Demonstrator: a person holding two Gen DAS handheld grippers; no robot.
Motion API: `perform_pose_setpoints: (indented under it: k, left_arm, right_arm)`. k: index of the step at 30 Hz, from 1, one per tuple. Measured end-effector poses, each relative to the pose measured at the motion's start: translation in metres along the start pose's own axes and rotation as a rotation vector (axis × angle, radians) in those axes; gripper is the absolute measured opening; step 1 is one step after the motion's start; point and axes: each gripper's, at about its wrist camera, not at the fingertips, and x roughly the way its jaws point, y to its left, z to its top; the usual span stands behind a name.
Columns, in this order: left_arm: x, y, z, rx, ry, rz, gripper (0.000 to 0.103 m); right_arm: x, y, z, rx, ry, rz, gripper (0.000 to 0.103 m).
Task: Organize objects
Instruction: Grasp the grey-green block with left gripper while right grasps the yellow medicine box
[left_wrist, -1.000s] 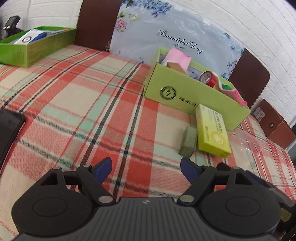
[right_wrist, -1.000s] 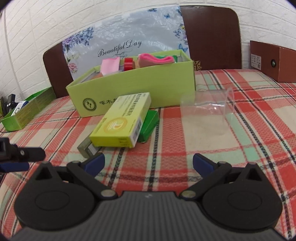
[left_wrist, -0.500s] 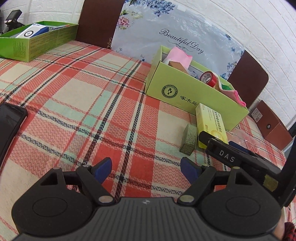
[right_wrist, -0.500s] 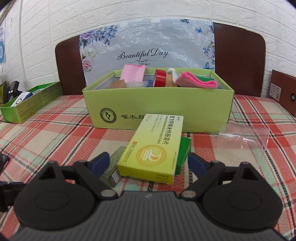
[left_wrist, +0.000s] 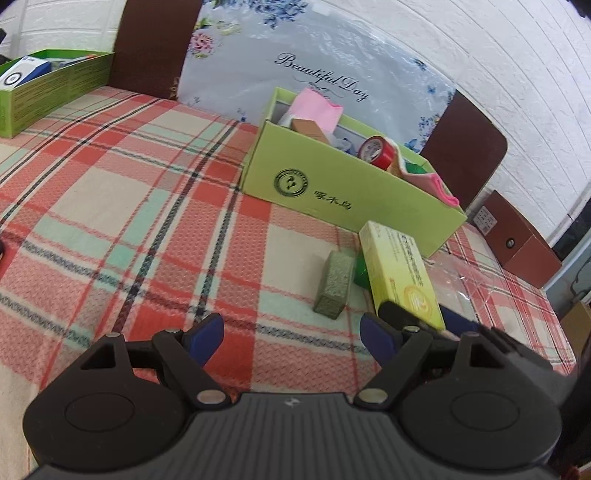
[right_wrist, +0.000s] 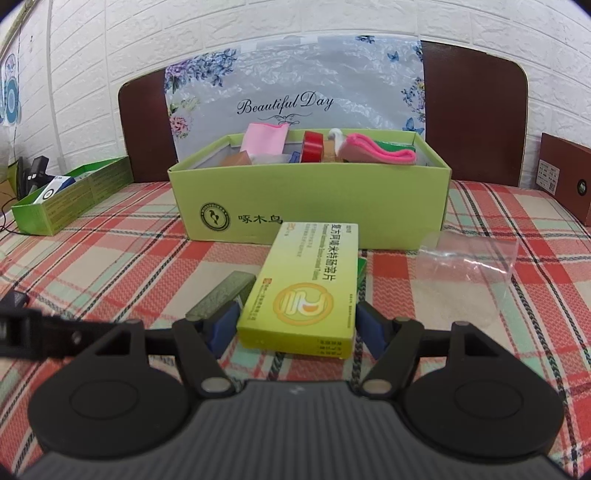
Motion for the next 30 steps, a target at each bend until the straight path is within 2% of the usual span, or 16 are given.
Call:
perform_pose_setpoints:
  k: [7,9,12,14,16,21,29,30]
  left_arm:
    - [0.022,-0.019,0.015,0.087,-0.006,-0.017,0.083]
    - [0.036,-0.028,0.020,0.137,-0.001,-0.016,0.079]
    - [0.061,-0.038,0.025,0.196,0.038,-0.008,0.059]
    - [0.073,-0.040,0.026,0.200,0.064,-0.001,0.036]
    - [0.075,-0.038,0.024,0.178,0.080,-0.011,0.025]
    - [0.055,-0.037,0.011,0.204,0.073,-0.009,0.023]
    - [-0.004,-0.026,-0.027,0.221,0.099,0.029,0.023]
    - [-0.007,-0.024,-0.030,0.216,0.098,0.039,0.023]
  right_arm:
    - [-0.039,-0.009,-0.021,-0.032,0.017,0.019,0.069]
    - [-0.051,-0.014,-0.027,-0.019,0.034,0.029,0.069]
    - [-0.065,-0.019,-0.035,-0.005,0.049,0.034,0.069]
    - [-0.071,-0.021,-0.040,-0.003,0.064,0.029,0.069]
    - [-0.075,-0.023,-0.043,0.007,0.073,0.035,0.069]
    - [-0.080,-0.022,-0.049,-0.003,0.098,0.047,0.069]
    - [-0.097,-0.024,-0.060,-0.037,0.163,0.068,0.069]
    - [-0.099,-0.024,-0.059,-0.037,0.163,0.062,0.074]
